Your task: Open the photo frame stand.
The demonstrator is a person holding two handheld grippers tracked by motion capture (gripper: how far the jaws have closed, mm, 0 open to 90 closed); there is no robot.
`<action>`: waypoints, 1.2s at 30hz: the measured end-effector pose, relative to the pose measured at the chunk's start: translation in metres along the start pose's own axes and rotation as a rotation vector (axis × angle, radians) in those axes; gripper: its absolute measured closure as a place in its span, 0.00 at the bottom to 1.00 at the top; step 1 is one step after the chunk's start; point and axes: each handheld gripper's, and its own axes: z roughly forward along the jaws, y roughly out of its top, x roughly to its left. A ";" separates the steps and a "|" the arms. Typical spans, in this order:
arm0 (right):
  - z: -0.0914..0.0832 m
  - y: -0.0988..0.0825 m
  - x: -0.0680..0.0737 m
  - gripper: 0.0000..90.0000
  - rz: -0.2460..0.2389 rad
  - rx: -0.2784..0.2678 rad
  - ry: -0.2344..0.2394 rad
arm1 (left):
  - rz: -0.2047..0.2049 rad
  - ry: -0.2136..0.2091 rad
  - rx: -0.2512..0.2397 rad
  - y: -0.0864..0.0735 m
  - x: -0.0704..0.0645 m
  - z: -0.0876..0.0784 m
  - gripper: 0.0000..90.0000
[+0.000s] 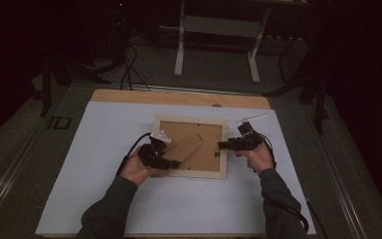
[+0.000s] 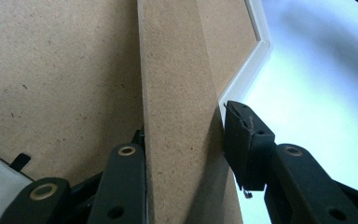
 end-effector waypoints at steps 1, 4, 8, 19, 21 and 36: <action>0.000 0.001 -0.001 0.61 0.003 0.006 0.007 | 0.004 0.003 0.000 0.000 0.000 0.000 0.69; -0.001 0.003 -0.002 0.60 0.007 0.020 0.022 | 0.014 0.008 -0.002 0.000 -0.001 0.000 0.69; -0.001 0.003 -0.004 0.61 0.013 0.023 0.039 | 0.026 0.009 -0.008 0.000 -0.002 0.000 0.70; -0.007 0.003 0.003 0.64 -0.026 -0.012 0.019 | 0.035 0.011 -0.012 -0.001 -0.002 -0.002 0.71; -0.008 0.004 0.004 0.64 -0.035 -0.021 0.009 | 0.037 0.015 -0.013 -0.001 -0.002 -0.002 0.71; -0.016 0.009 0.021 0.67 -0.119 -0.115 -0.088 | 0.035 0.057 -0.027 0.001 -0.001 -0.002 0.79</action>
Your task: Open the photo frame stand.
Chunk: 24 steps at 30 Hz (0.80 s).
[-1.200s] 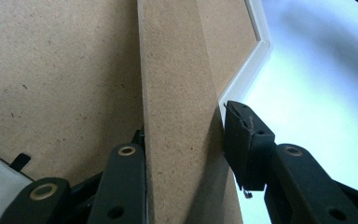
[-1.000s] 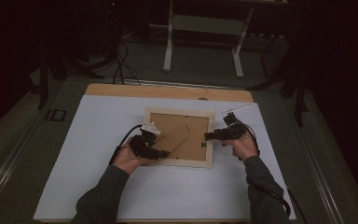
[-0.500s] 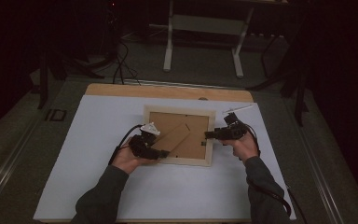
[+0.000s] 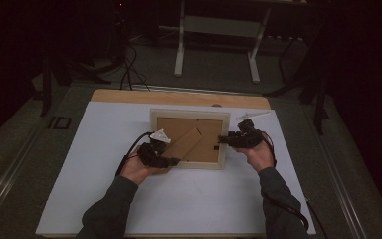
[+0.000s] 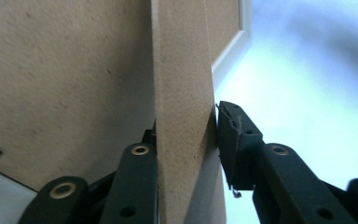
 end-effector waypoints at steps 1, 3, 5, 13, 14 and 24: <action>-0.002 0.001 0.001 0.67 -0.010 -0.006 -0.003 | 0.002 0.005 0.001 0.000 0.000 0.000 0.81; -0.005 0.003 0.004 0.69 -0.030 -0.020 -0.018 | 0.004 0.019 -0.002 0.002 0.000 0.001 0.83; -0.006 0.005 0.007 0.69 -0.047 -0.026 -0.040 | 0.009 0.036 0.002 0.003 0.000 0.002 0.84; -0.005 0.005 0.013 0.70 -0.077 -0.056 -0.100 | 0.014 0.072 -0.004 0.007 0.001 0.005 0.85; -0.005 0.005 0.013 0.70 -0.083 -0.059 -0.112 | 0.013 0.076 -0.003 0.007 0.000 0.006 0.86; -0.003 0.008 0.021 0.70 -0.145 -0.054 -0.198 | -0.001 0.089 -0.026 0.010 -0.003 0.016 0.89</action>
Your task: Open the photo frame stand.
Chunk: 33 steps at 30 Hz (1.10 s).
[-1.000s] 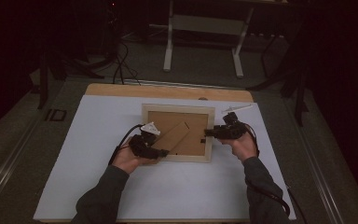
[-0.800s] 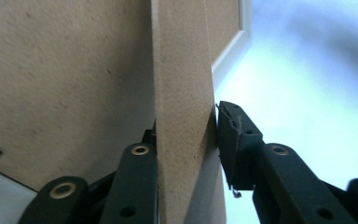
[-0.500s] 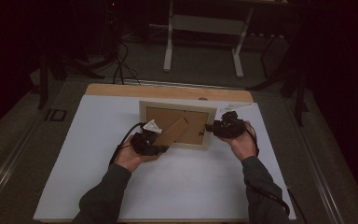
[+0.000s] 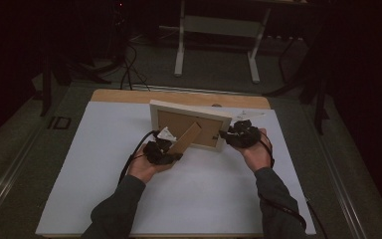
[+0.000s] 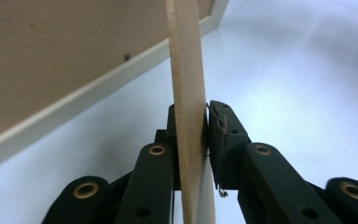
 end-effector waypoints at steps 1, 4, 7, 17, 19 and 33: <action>0.000 0.001 0.000 0.70 -0.001 0.001 -0.008 | 0.001 -0.003 0.000 0.000 0.000 0.000 0.89; 0.001 0.002 0.001 0.70 -0.004 0.001 -0.022 | -0.002 -0.002 -0.003 0.001 -0.001 0.001 0.89; 0.002 0.003 0.002 0.70 -0.011 -0.004 -0.040 | 0.003 -0.001 -0.001 0.001 -0.003 0.003 0.89; -0.001 -0.003 0.008 0.70 -0.037 -0.019 -0.057 | 0.011 0.008 -0.006 -0.006 -0.012 0.006 0.90; -0.002 -0.005 0.010 0.69 -0.035 -0.025 -0.052 | 0.019 0.017 -0.002 -0.008 -0.013 0.007 0.90; -0.003 -0.013 0.025 0.70 -0.094 -0.067 -0.129 | -0.017 0.062 -0.006 -0.012 -0.005 0.014 0.91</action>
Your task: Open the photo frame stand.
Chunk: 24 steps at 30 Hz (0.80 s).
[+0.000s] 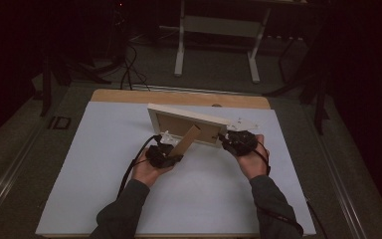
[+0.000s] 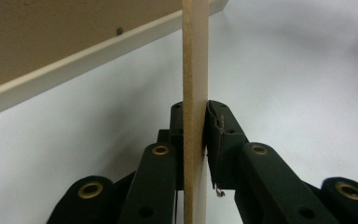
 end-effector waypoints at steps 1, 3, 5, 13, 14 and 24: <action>0.000 0.000 0.000 0.70 0.000 0.001 0.006 | 0.004 -0.003 0.002 -0.001 -0.001 0.000 0.91; -0.002 0.000 -0.001 0.70 0.006 0.004 0.023 | 0.008 -0.006 0.001 -0.002 -0.002 -0.001 0.91; -0.003 -0.001 -0.002 0.70 0.011 0.005 0.039 | 0.007 -0.010 -0.001 -0.003 -0.004 -0.001 0.91; -0.005 -0.003 0.000 0.69 0.002 0.006 0.051 | 0.027 -0.022 -0.007 -0.007 -0.012 -0.002 0.90; -0.006 -0.003 0.000 0.69 -0.001 0.006 0.052 | 0.027 -0.022 -0.007 -0.008 -0.013 -0.002 0.90; -0.009 -0.006 0.007 0.69 -0.018 0.005 0.060 | 0.040 -0.019 0.021 -0.012 -0.017 -0.002 0.89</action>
